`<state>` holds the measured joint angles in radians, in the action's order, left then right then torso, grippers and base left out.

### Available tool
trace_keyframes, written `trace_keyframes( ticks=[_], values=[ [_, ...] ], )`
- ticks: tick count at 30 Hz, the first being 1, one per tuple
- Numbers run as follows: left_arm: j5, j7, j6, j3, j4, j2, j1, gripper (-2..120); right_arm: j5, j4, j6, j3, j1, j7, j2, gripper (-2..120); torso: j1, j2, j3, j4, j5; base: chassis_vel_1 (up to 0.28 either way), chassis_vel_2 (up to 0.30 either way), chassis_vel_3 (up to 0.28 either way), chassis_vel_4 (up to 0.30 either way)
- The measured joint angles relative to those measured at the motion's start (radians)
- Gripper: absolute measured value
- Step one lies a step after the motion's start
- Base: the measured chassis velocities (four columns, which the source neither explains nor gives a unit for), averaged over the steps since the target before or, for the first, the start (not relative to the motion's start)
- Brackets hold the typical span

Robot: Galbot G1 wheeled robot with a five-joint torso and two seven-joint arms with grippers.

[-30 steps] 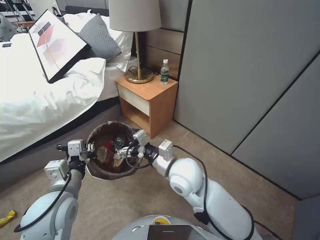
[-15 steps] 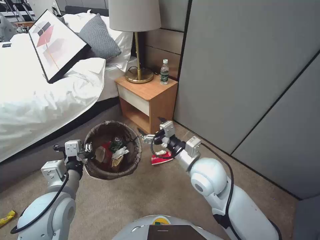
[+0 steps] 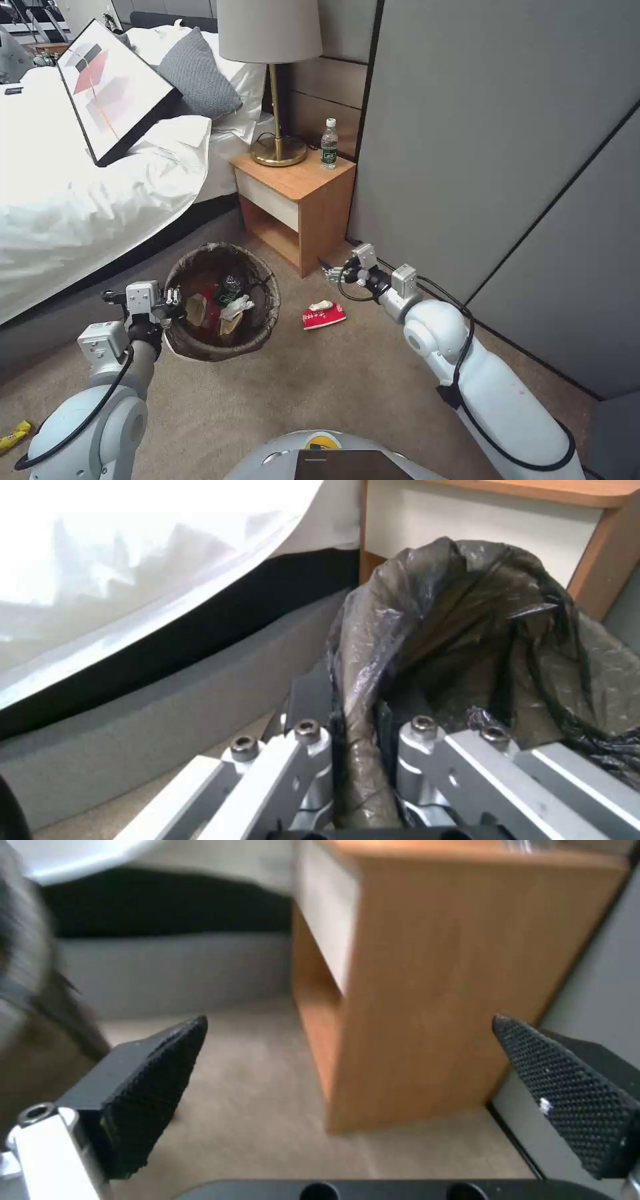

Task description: Pick up the trash bin, then pick up the garbage from the floor and place it into the trash bin.

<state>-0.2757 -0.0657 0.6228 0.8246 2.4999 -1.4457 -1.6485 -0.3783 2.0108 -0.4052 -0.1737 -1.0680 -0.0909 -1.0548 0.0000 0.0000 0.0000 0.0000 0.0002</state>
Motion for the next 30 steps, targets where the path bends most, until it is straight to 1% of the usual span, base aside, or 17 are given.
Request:
trace_keyframes(
  ticks=[2,3,5,6,9,11,13,14,15,17,18,22,26,30],
  values=[
    [0.0,0.0,0.0,0.0,0.0,0.0,0.0,7,0.001,-0.006,0.001,-0.001,0.0,-0.001,0.0,100,0.0,0.0,0.0,0.0,0.0,0.0,0.0,0.0,0.0],
    [-0.001,0.0,0.001,0.0,0.0,0.001,0.001,7,0.021,-0.073,0.005,-0.003,0.007,-0.021,0.002,100,0.0,0.0,0.0,0.0,0.0,0.0,0.0,0.0,0.0],
    [-0.002,0.0,0.001,0.0,0.0,0.005,0.001,7,0.052,-0.117,0.008,0.002,0.013,-0.055,0.002,100,0.0,0.0,0.0,-0.0001,-0.0001,0.0,0.0,0.0,0.0],
    [-0.002,0.0,0.001,0.0,0.0,0.005,0.001,7,0.052,-0.117,0.008,0.002,0.013,-0.055,0.002,100,0.0,0.0,0.0,-0.0001,-0.0001,0.0,0.0,0.0,0.0],
    [-0.006,0.0,0.003,0.002,0.0,0.009,0.001,7,0.107,-0.211,0.017,0.029,0.033,-0.116,-0.005,100,0.0,0.0,0.0,0.0,0.0,0.0,0.0,0.0,0.0],
    [-0.007,0.0,0.004,0.002,0.0,0.009,0.001,7,0.115,-0.227,0.019,0.033,0.037,-0.124,-0.006,100,0.0,0.0,0.0,0.0001,-0.0001,0.0,0.0,0.0,0.0],
    [-0.007,-0.001,0.005,0.0,0.0,0.009,-0.001,7,0.142,-0.295,0.034,0.049,0.05,-0.155,-0.011,100,0.0,0.0,0.0,0.0,0.0,0.0,0.0,0.0,0.0],
    [-0.007,-0.001,0.005,0.0,0.0,0.009,-0.001,7,0.142,-0.295,0.034,0.049,0.05,-0.155,-0.011,100,0.0,0.0,0.0,0.0,0.0,0.0,0.0,0.0,0.0],
    [-0.007,-0.001,0.005,-0.001,0.0,0.008,-0.002,7,0.149,-0.321,0.039,0.054,0.055,-0.169,-0.012,100,0.0,0.0,0.0,0.0,-0.0001,0.0,0.0,0.0,0.0],
    [-0.006,-0.001,0.005,-0.002,0.0,0.008,-0.003,7,0.168,-0.386,0.058,0.064,0.068,-0.193,-0.023,100,0.0,0.0,0.0,0.0,-0.0002,0.0,0.0,0.0,0.0],
    [-0.006,-0.001,0.005,-0.002,0.0,0.008,-0.003,7,0.168,-0.386,0.058,0.064,0.068,-0.193,-0.023,100,0.0,0.0,0.0,0.0,-0.0002,0.0,0.0,0.0,0.0],
    [0.001,-0.001,0.006,-0.008,0.0,0.006,-0.002,7,0.223,-0.489,0.107,0.089,0.088,-0.217,-0.045,100,0.0,0.0,0.0,0.0001,-0.0001,0.0,0.0,0.0,0.0],
    [0.004,-0.001,0.006,-0.01,0.0,0.006,-0.002,7,0.241,-0.528,0.125,0.104,0.098,-0.235,-0.051,100,0.0,0.0,0.0,-0.0001,-0.0002,0.0,0.0,0.0,0.0],
    [0.008,-0.001,0.006,-0.011,0.0,0.006,-0.005,7,0.269,-0.596,0.169,0.12,0.118,-0.261,-0.069,100,0.0,0.0,0.0,0.0,-0.0002,0.0,0.0,0.0,0.0]
  ],
)
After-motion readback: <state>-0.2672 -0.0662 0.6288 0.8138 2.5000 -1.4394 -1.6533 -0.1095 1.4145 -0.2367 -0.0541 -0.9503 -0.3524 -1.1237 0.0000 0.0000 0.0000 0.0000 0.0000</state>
